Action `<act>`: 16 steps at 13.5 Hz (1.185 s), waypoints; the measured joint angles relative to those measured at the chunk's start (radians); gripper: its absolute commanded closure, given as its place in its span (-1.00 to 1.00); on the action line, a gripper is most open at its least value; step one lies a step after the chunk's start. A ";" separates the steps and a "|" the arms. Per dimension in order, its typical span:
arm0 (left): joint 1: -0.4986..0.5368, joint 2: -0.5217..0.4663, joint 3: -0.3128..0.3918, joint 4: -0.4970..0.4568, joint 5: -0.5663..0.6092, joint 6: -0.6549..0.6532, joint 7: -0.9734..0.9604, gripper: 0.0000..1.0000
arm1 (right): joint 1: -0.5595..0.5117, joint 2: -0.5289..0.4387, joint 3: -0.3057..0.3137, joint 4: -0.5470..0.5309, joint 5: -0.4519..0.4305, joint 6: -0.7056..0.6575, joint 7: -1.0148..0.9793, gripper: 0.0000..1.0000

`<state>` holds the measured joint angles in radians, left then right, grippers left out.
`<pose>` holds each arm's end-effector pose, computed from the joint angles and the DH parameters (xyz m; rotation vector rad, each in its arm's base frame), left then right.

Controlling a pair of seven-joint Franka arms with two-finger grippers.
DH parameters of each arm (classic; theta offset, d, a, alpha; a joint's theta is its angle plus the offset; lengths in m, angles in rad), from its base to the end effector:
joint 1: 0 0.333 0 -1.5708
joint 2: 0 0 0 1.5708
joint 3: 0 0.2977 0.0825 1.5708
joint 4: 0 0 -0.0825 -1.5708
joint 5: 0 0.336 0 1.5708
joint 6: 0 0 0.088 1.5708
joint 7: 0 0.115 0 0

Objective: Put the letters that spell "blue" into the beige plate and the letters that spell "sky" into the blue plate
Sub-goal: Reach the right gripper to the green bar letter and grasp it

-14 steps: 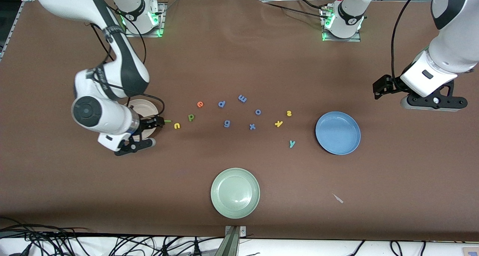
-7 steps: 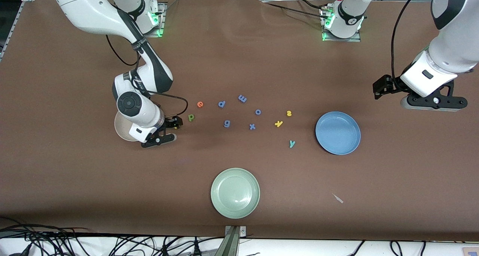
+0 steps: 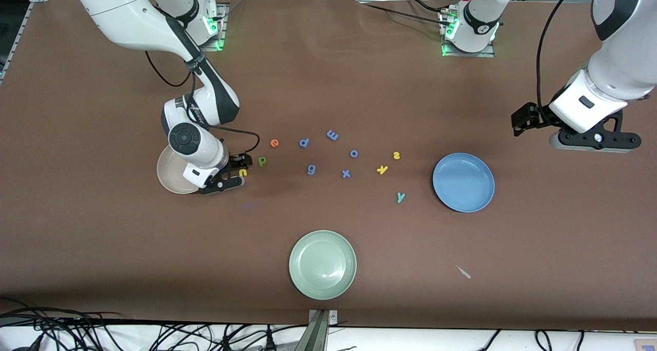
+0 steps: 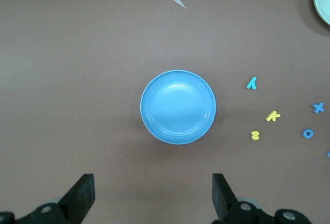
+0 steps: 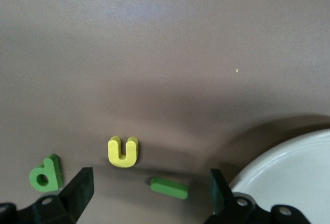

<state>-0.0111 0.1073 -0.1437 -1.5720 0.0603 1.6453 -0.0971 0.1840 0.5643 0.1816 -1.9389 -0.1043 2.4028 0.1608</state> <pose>0.5358 -0.0732 0.5485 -3.0913 0.0968 0.0417 0.5363 0.2006 0.2013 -3.1042 -0.4088 0.1464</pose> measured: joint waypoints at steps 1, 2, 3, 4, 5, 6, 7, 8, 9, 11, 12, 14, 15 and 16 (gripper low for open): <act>0.000 0.000 0.000 0.000 0.000 0.000 0.000 -1.00 | 0.000 0.000 0.000 -0.004 0.000 0.001 0.000 -0.90; 0.000 0.000 0.000 0.000 0.000 0.000 0.000 -1.00 | 0.000 0.000 0.000 -0.008 0.000 0.005 0.001 -0.88; 0.000 0.000 0.000 0.000 0.000 0.000 0.000 -1.00 | -0.001 0.000 0.000 -0.015 0.000 0.011 0.001 -0.84; 0.000 0.000 0.000 0.000 0.000 0.000 0.000 -1.00 | -0.001 0.000 0.000 -0.025 0.000 0.022 0.001 -0.83; 0.000 0.000 0.000 0.000 0.000 0.000 0.000 -1.00 | -0.001 0.000 0.000 -0.036 0.000 0.035 0.001 -0.77; 0.000 0.000 0.000 0.000 0.000 0.000 0.000 -1.00 | -0.001 0.000 0.000 -0.048 0.000 0.047 0.001 -0.75; 0.000 0.000 0.000 0.000 0.000 0.000 0.000 -1.00 | -0.001 0.000 0.000 -0.056 0.000 0.055 0.001 -0.64; 0.000 0.000 0.000 0.000 0.000 0.000 0.000 -1.00 | -0.001 0.000 0.000 -0.060 0.000 0.059 0.001 -0.58; 0.000 0.000 0.000 0.000 0.000 0.000 0.000 -1.00 | -0.001 0.000 0.000 -0.062 0.000 0.060 0.001 -0.53; 0.000 0.000 0.000 0.000 0.000 0.000 0.000 -1.00 | -0.002 -0.001 -0.001 -0.062 0.000 0.060 0.002 -0.44; 0.000 0.000 0.000 0.000 0.000 0.000 0.000 -1.00 | -0.003 -0.002 -0.001 -0.062 0.000 0.060 0.002 -0.36; 0.000 0.000 0.000 0.000 0.000 0.000 0.000 -1.00 | -0.004 -0.002 -0.002 -0.062 0.000 0.060 0.002 -0.21; 0.000 0.000 0.000 0.000 0.000 0.000 0.000 -1.00 | -0.004 -0.004 -0.002 -0.062 0.000 0.060 0.002 -0.15; 0.000 0.000 0.000 0.000 0.000 0.000 0.000 -1.00 | -0.004 -0.004 -0.002 -0.062 0.000 0.060 0.002 -0.08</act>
<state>-0.0110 0.1073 -0.1437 -1.5720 0.0602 1.6453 -0.0971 0.1796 0.5598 0.1794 -2.0011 -0.1042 2.4629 0.1624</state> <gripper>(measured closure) 0.000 0.348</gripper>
